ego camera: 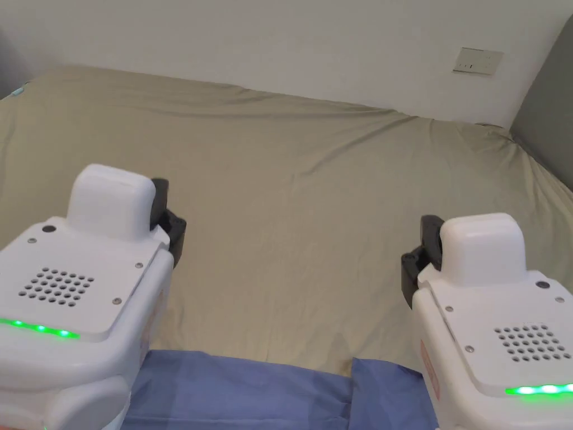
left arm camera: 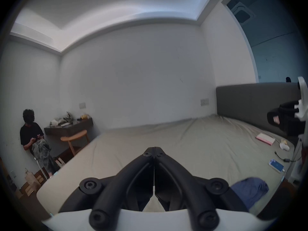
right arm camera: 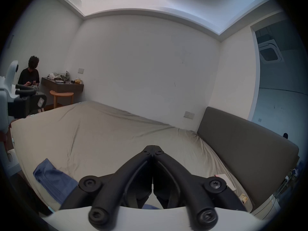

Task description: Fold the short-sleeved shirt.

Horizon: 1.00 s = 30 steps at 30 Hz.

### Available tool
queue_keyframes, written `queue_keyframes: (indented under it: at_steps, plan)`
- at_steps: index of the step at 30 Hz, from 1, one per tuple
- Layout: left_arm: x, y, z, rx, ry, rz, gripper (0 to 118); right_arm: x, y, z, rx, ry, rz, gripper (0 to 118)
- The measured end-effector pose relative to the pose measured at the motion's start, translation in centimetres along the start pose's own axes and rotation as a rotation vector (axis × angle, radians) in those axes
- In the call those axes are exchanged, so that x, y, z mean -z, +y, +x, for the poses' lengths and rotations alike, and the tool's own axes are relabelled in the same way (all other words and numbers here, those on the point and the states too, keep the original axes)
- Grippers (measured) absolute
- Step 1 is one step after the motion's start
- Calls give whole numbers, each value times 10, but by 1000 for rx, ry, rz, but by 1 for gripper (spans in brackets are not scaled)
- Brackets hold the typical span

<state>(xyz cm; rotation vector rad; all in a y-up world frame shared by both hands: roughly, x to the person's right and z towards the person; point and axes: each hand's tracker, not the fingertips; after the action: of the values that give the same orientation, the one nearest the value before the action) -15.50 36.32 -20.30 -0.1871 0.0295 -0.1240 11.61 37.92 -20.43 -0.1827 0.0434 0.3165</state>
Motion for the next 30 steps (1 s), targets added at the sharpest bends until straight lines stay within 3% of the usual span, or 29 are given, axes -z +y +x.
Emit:
queue_keyframes:
  at_steps: [3, 6, 7, 9, 12, 15, 17, 19, 22, 26, 30]
  plan:
    - [18, -42, -19, -66, -85, -179, 3, 8, -17, 1, 2, 18, -55, 2]
    - [33, -106, -53, -174, -143, -373, 83, 13, -31, 7, 23, 40, -110, 2]
    - [38, -129, -69, -215, -152, -463, 95, 16, -35, 10, 33, 46, -122, 2]
    - [43, -169, -105, -364, -209, -596, 97, 21, -40, 15, 32, 55, -153, 2]
    - [46, -222, -169, -671, -277, -764, 111, 25, -46, 19, 23, 59, -177, 2]
    - [38, -258, -216, -903, -304, -743, 113, 27, -50, 26, 102, 180, -243, 2]
    - [33, -268, -236, -952, -256, -734, 113, 28, -53, 28, 155, 175, -281, 2]
    - [33, -279, -255, -1003, -253, -738, 113, 25, -54, 24, 123, 163, -284, 2]
    - [34, -289, -263, -1098, -374, -739, 113, 21, -54, 18, 78, 141, -298, 2]
    - [49, -291, -248, -1175, -485, -758, 114, 20, -50, 18, 133, 178, -332, 2]
    - [63, -285, -210, -1167, -556, -753, 113, 20, -43, 16, 151, 189, -340, 2]
